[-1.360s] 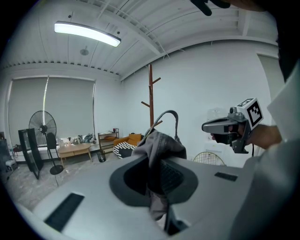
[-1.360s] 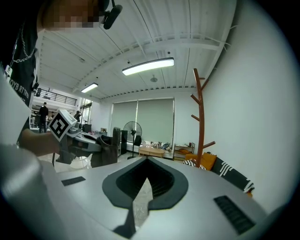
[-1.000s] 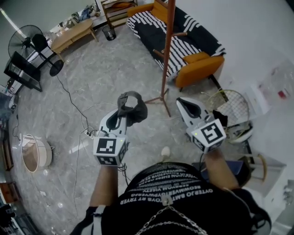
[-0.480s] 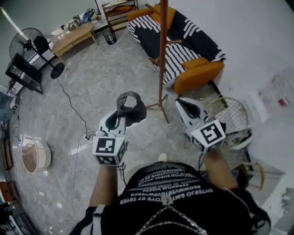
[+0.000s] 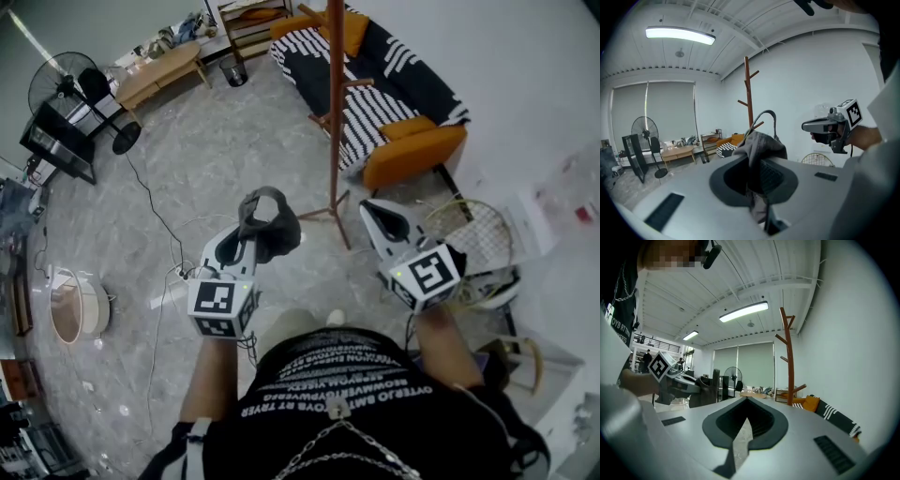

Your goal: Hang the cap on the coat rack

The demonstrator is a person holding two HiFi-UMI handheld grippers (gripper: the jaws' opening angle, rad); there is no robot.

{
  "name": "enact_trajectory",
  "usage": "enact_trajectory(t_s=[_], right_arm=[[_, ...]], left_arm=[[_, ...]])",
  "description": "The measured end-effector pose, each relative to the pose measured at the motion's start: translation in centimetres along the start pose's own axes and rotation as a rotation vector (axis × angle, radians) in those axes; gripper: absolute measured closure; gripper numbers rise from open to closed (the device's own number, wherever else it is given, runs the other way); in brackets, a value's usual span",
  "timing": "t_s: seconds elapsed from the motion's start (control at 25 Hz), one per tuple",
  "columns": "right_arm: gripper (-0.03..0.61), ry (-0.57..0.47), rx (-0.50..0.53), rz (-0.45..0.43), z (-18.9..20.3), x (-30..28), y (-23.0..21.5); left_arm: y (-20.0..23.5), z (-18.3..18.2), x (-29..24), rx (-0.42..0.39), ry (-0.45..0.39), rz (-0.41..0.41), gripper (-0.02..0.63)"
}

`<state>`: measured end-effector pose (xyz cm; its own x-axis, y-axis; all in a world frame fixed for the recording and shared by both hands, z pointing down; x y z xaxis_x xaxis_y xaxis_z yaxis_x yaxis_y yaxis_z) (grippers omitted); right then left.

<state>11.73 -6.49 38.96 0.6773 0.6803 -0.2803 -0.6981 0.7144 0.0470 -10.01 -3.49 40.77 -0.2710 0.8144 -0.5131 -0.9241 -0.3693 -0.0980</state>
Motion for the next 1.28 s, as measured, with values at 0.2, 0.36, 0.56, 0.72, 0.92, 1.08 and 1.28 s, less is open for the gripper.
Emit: enact_trajectory(t_s=[0.2, 0.36, 0.56, 0.72, 0.92, 1.08, 1.28], right_arm=[[0.586, 0.003, -0.017, 0.000, 0.2, -0.5, 0.3], [0.586, 0.003, -0.007, 0.010, 0.0, -1.2, 0.1], [0.586, 0.014, -0.001, 0.026, -0.6, -2.8, 0.0], [0.586, -0.001, 0.013, 0.037, -1.4, -3.6, -0.3], [0.586, 0.025, 0.002, 0.064, -1.6, -4.5, -1.0], [0.586, 0.023, -0.009, 0.070, -1.9, -5.1, -1.5], [0.586, 0.048, -0.046, 0.065, -1.2, -5.7, -2.1]], left_arm=[[0.6, 0.2, 0.3, 0.001, 0.006, -0.001, 0.595], [1.3, 0.4, -0.1, 0.008, 0.011, 0.013, 0.595], [2.6, -0.8, -1.6, 0.004, 0.001, 0.037, 0.595], [3.2, -1.6, -2.8, -0.015, -0.015, 0.057, 0.595], [3.9, -2.1, -4.2, -0.022, -0.012, 0.081, 0.595], [4.2, -2.6, -5.3, -0.027, -0.011, 0.097, 0.595], [4.2, -2.6, -6.8, -0.038, 0.005, 0.115, 0.595]])
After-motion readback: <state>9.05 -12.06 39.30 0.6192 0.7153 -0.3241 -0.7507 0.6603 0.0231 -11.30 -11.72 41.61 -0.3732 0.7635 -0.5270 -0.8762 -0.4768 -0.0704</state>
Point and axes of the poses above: the fingertips, and each gripper's own axes: x backward along the fingers, y to its left, z out of its underside, the point moved 2 cm from there along x, backward along the fingers, and after that the axes turned 9 degrees about y, right-handed, at the moved point
